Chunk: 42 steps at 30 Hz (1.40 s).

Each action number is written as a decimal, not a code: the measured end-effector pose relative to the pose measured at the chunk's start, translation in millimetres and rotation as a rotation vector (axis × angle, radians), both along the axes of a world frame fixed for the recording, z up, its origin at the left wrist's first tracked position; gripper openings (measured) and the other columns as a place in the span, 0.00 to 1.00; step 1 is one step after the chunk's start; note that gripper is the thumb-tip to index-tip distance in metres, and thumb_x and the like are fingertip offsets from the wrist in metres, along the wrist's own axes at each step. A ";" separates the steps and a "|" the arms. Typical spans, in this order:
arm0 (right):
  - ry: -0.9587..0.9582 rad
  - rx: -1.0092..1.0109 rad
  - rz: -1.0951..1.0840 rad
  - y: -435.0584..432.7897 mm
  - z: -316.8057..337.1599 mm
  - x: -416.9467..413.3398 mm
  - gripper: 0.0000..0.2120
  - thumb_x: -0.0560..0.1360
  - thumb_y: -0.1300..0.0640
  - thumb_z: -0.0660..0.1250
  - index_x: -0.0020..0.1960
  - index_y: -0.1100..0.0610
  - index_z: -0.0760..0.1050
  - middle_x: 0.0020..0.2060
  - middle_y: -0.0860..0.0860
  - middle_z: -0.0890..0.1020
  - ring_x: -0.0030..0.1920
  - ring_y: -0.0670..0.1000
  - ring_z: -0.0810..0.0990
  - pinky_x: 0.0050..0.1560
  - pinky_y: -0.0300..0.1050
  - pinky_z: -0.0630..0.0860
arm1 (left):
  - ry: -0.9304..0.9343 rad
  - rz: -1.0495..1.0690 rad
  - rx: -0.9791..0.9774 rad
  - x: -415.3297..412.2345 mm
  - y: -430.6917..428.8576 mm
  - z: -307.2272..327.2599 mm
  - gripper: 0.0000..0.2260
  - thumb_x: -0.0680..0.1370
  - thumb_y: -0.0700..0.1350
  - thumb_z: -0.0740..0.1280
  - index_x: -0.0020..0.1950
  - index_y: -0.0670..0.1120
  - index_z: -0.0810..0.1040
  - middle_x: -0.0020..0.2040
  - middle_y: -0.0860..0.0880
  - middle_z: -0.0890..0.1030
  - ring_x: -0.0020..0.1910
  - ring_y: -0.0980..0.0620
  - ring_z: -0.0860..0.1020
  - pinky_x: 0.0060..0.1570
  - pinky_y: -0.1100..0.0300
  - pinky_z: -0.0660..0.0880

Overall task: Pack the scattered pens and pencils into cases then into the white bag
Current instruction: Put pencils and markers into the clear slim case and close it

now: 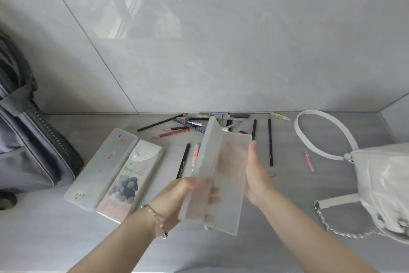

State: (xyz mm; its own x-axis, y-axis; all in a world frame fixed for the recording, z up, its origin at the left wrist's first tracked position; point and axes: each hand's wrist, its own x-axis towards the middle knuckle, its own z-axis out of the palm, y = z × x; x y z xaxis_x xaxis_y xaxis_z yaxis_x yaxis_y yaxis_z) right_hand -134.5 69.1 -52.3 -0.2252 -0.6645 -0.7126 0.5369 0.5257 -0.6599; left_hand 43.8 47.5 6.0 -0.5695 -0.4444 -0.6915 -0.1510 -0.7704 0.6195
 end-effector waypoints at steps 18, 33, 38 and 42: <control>0.965 0.341 0.334 19.6 -58.2 -23.0 0.02 0.70 0.60 0.62 0.41 0.57 0.74 0.38 0.60 0.84 0.43 0.59 0.83 0.44 0.49 0.79 | -0.369 0.280 -0.100 8.3 -4.2 -6.3 0.07 0.72 0.47 0.70 0.47 0.49 0.75 0.49 0.45 0.78 0.50 0.47 0.78 0.50 0.43 0.77; 1.267 0.293 0.367 -30.8 -27.9 -103.3 0.17 0.76 0.62 0.59 0.65 0.61 0.65 0.58 0.63 0.72 0.57 0.64 0.73 0.52 0.53 0.71 | -0.323 0.138 -0.070 -14.7 -6.3 -5.6 0.19 0.59 0.50 0.72 0.48 0.57 0.73 0.49 0.47 0.79 0.49 0.48 0.78 0.40 0.44 0.79; 1.233 0.430 0.477 -39.0 -36.9 -103.1 0.20 0.76 0.62 0.61 0.65 0.64 0.61 0.58 0.64 0.75 0.58 0.64 0.74 0.53 0.53 0.72 | -0.322 0.172 -0.071 -22.0 -8.0 -2.1 0.18 0.59 0.50 0.72 0.47 0.57 0.72 0.47 0.48 0.79 0.46 0.51 0.78 0.41 0.46 0.79; 1.060 0.299 0.338 -38.0 -9.7 -86.0 0.11 0.77 0.62 0.57 0.58 0.64 0.64 0.45 0.61 0.77 0.47 0.63 0.77 0.43 0.46 0.71 | -0.341 0.209 -0.057 -25.3 -12.6 -0.8 0.17 0.71 0.47 0.73 0.56 0.54 0.70 0.47 0.48 0.77 0.44 0.52 0.77 0.46 0.42 0.79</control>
